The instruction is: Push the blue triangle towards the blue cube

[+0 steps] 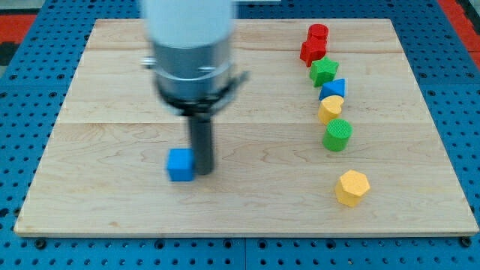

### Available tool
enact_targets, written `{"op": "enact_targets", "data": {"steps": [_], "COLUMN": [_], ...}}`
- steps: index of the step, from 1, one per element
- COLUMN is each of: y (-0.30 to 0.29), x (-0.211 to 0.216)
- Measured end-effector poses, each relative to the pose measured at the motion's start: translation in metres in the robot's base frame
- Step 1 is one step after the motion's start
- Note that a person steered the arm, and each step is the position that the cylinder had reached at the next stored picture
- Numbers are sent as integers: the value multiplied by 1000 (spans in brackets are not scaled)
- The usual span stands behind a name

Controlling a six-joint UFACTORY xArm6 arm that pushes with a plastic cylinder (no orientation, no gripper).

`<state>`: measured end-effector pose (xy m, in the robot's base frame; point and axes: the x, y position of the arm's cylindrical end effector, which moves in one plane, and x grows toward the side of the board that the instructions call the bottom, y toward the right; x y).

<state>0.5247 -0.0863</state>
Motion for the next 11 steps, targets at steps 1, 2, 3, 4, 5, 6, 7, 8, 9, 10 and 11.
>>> {"op": "enact_targets", "data": {"steps": [1,2,3,4,5,6,7,8,9,10,11], "y": [-73,-86,17,102,193,274,287,276,257,210,155], "x": [0,-2,-8,-11,-12,-16,-67,-126,-145,-144,-129]}}
